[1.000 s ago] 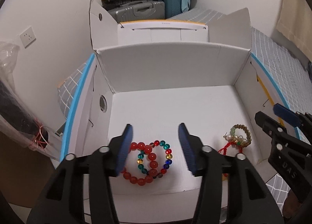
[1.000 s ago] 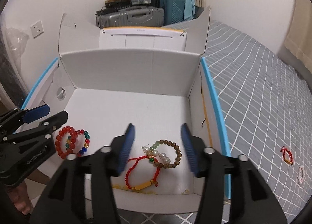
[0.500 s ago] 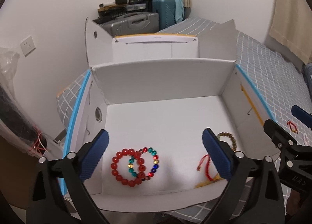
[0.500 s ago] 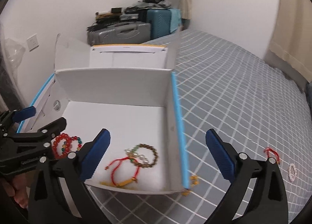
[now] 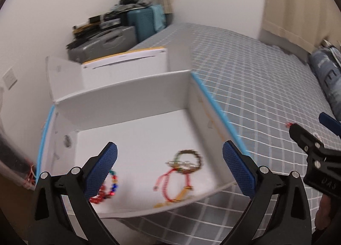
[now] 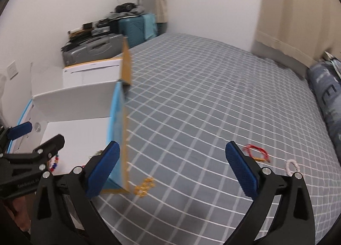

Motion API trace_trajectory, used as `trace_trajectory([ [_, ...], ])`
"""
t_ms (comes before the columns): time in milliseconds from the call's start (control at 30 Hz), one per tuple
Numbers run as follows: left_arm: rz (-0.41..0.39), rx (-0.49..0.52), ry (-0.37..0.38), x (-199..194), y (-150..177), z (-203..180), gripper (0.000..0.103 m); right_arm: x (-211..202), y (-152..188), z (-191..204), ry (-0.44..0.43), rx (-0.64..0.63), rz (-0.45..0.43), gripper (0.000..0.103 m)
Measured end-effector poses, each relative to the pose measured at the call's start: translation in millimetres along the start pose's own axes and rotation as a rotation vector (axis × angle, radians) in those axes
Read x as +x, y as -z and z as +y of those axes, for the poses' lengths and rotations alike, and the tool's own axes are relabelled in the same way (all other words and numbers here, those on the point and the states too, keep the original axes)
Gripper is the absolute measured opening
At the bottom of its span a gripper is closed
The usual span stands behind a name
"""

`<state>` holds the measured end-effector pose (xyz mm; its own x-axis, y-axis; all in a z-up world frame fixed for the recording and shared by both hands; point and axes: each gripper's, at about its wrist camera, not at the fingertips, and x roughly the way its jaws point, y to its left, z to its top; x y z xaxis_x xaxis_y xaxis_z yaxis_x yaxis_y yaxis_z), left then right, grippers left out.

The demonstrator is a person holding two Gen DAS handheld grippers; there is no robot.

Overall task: Organize jewelry
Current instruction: 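Move both open tools back over the bed toward the pink bead bracelet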

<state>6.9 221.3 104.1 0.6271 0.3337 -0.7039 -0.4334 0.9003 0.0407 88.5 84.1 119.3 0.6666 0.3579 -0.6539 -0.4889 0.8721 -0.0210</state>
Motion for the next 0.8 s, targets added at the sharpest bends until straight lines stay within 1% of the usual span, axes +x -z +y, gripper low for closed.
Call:
trace_trajectory([
  [167,-0.001,0.030,0.055,-2.1,2.7,-38.0,0.097,-9.6,10.4,-42.5,0.058,0.066,0.007,0.095],
  [300,0.001,0.067,0.121,-3.9,9.0,-82.9,0.097,-15.1,19.2,-74.9,0.103,0.118,0.017,0.095],
  [400,-0.001,0.101,0.148,-3.2,15.2,-111.7,0.097,-20.3,27.0,-103.4,0.133,0.165,0.023,0.095],
  [500,0.016,0.118,0.176,2.9,24.4,-142.1,0.097,-25.0,32.8,-130.2,0.172,0.199,0.027,0.095],
  [633,0.023,0.139,0.172,16.0,39.6,-175.3,0.097,-26.2,47.7,-164.2,0.226,0.233,0.050,0.095],
  [700,0.033,0.143,0.143,27.2,48.8,-189.2,0.097,-25.1,54.4,-179.0,0.246,0.244,0.065,0.095],
  [800,0.065,0.114,0.116,46.4,59.4,-200.2,0.097,-22.1,63.5,-199.7,0.287,0.246,0.085,0.095],
])
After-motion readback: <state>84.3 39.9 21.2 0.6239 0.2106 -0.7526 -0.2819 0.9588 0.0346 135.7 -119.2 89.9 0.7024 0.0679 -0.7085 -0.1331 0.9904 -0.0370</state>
